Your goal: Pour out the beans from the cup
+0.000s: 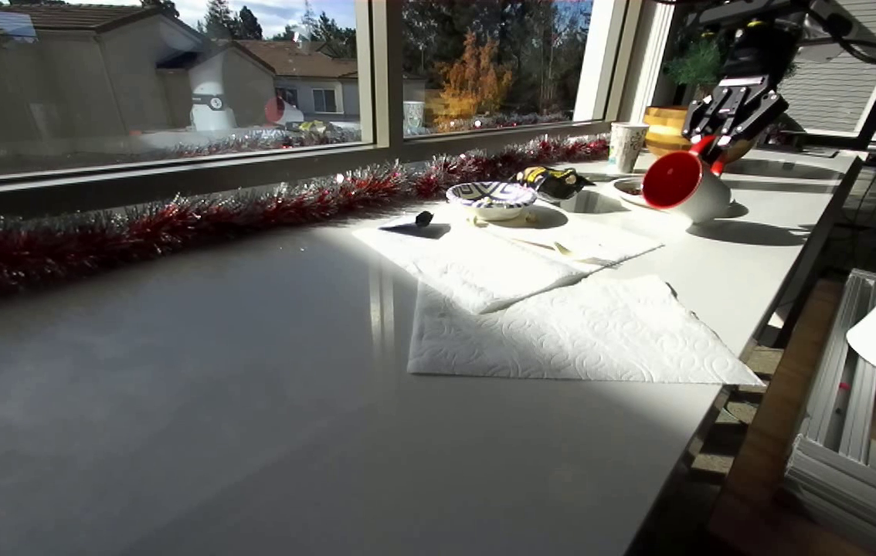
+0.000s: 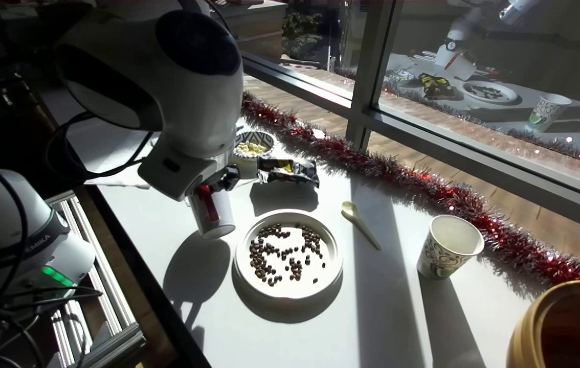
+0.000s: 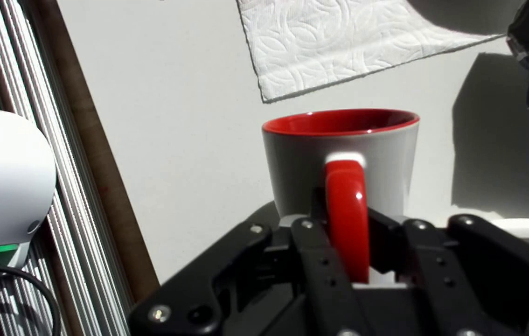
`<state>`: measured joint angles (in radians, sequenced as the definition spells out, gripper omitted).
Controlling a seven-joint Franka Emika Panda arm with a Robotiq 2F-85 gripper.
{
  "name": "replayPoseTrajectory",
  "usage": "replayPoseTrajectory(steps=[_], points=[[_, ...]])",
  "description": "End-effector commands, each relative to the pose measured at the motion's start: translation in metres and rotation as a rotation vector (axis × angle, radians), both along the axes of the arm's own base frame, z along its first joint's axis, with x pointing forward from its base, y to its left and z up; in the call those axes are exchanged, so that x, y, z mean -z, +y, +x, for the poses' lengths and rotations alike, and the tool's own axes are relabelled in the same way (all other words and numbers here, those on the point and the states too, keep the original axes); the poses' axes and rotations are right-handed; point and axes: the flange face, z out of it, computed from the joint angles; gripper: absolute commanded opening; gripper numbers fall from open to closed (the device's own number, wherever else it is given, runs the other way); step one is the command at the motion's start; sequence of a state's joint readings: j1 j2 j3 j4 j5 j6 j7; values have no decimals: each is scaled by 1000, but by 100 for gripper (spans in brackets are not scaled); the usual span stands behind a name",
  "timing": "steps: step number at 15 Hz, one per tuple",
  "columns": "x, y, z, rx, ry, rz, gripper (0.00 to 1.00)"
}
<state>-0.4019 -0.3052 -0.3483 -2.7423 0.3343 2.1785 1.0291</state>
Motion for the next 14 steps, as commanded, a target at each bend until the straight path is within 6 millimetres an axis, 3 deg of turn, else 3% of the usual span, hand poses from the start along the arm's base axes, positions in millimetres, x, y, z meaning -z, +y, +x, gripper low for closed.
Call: replayPoseTrajectory(steps=[1,5,14], points=[[-16,0,-5,-6,-44,32,4],[-28,-3,-9,0,-57,18,3],[-76,-15,-12,74,-141,-153,3]])
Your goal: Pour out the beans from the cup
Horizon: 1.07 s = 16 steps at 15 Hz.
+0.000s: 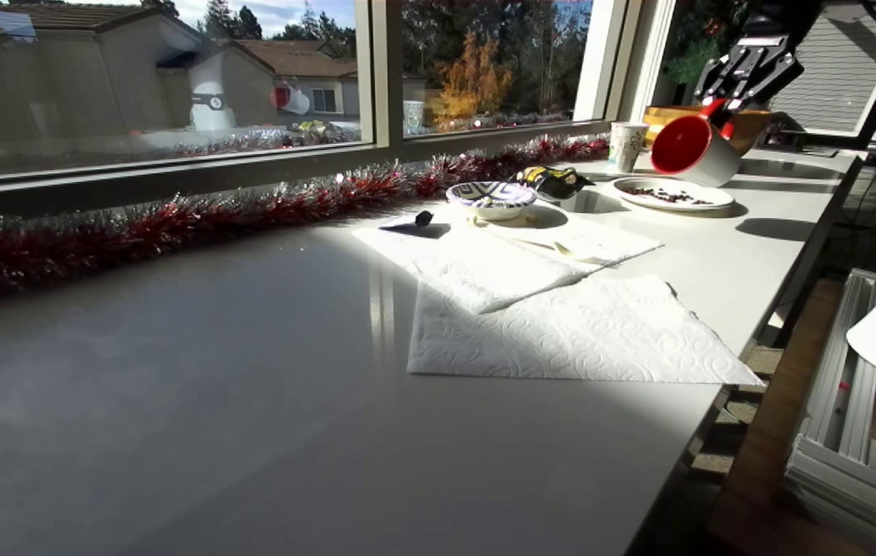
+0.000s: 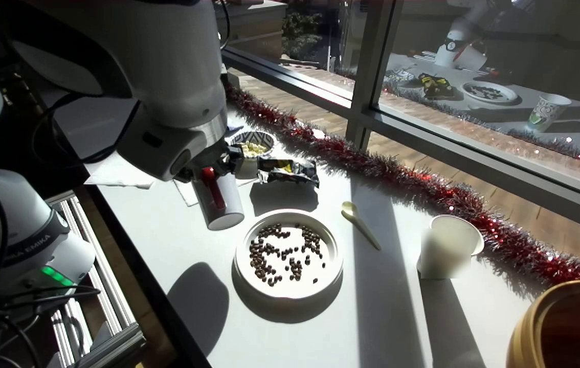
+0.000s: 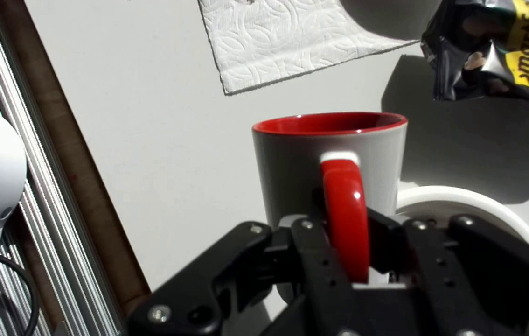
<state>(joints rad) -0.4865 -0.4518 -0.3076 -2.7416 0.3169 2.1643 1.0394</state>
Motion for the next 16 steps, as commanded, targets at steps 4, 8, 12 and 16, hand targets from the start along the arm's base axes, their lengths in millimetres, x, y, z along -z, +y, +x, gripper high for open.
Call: replayPoseTrajectory(steps=[4,8,12,16], points=[[-42,-11,5,84,-47,-228,2],[-46,-18,14,126,-29,-356,2],[-42,-25,19,147,12,-476,2],[-35,-35,22,178,52,-598,2]])
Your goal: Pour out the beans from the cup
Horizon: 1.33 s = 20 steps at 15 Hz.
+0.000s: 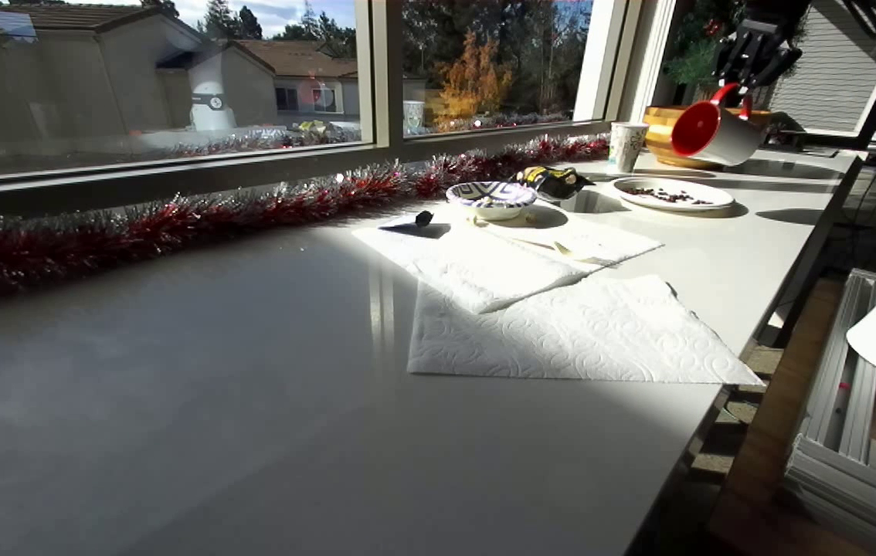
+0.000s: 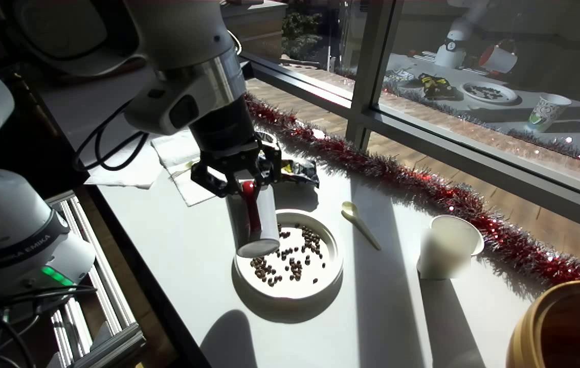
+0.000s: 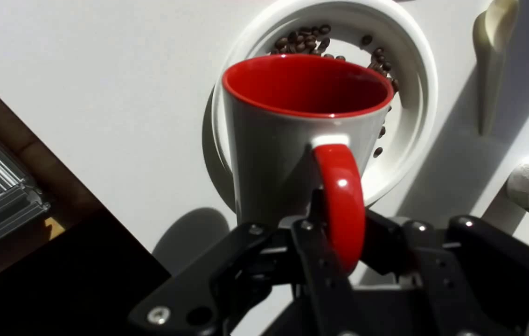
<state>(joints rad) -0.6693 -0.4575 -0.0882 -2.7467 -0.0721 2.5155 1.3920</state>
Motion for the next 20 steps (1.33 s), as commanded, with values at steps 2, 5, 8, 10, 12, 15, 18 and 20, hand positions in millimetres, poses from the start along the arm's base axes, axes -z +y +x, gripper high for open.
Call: replayPoseTrajectory(steps=[2,5,8,10,12,15,18,20], points=[[7,-13,2,54,32,-145,2],[17,-18,2,62,76,-215,2],[24,-17,3,66,111,-289,2],[26,-14,5,61,129,-339,2],[27,-9,8,57,137,-377,2],[28,1,14,44,138,-441,2],[29,10,22,36,150,-511,2],[30,15,29,23,156,-560,2]])
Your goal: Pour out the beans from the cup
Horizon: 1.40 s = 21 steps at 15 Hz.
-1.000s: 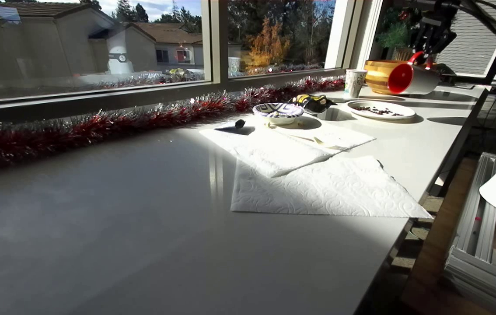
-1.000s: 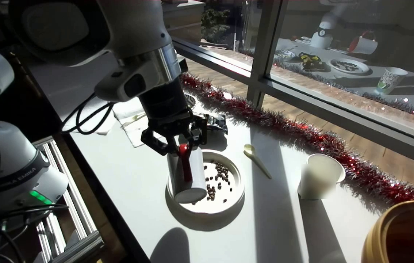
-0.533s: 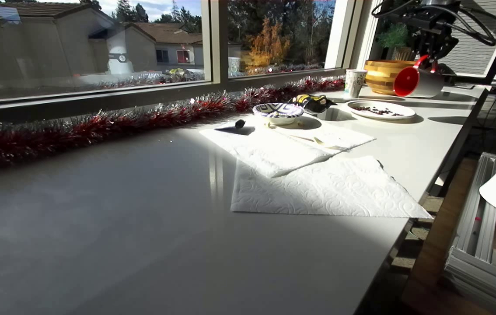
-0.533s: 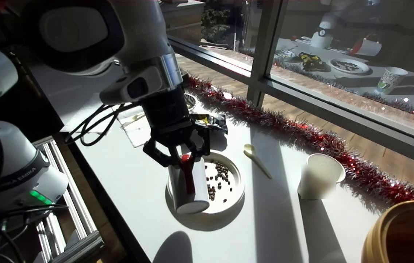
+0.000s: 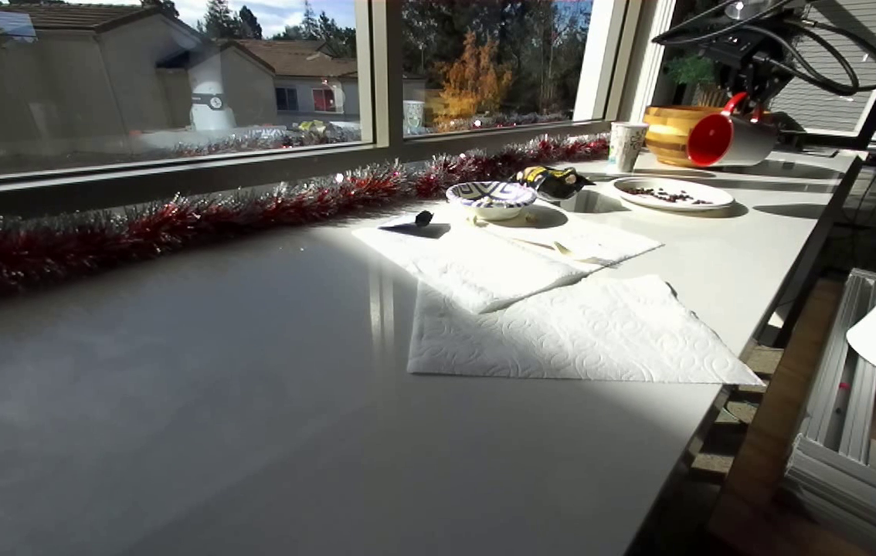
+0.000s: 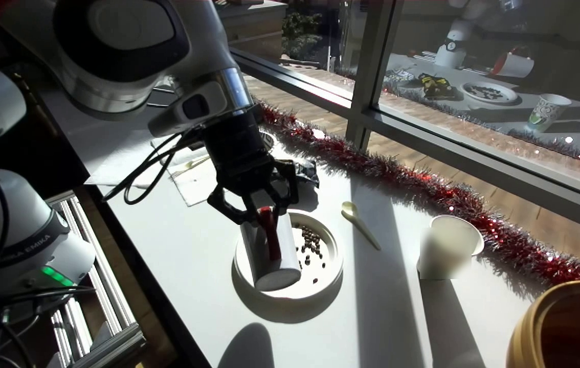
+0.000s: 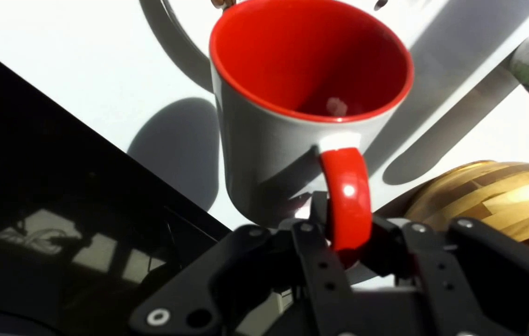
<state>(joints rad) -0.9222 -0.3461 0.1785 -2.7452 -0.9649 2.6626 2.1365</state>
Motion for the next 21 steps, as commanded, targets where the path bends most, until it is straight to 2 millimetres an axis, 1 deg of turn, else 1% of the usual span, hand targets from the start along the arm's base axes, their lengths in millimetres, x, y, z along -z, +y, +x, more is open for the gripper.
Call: replayPoseTrajectory(steps=[1,5,8,9,10,15,16,17,19,21], points=[[-7,5,10,-12,-6,-102,2],[-5,7,14,-27,4,-177,2],[-2,4,13,-19,16,-215,2],[-1,3,13,-13,16,-216,2],[5,10,8,-27,30,-167,7],[7,7,9,-18,31,-168,7],[7,7,9,-18,31,-168,2],[2,9,9,-10,24,-214,2],[-1,17,12,-25,42,-281,2],[0,23,17,-32,59,-353,2]])
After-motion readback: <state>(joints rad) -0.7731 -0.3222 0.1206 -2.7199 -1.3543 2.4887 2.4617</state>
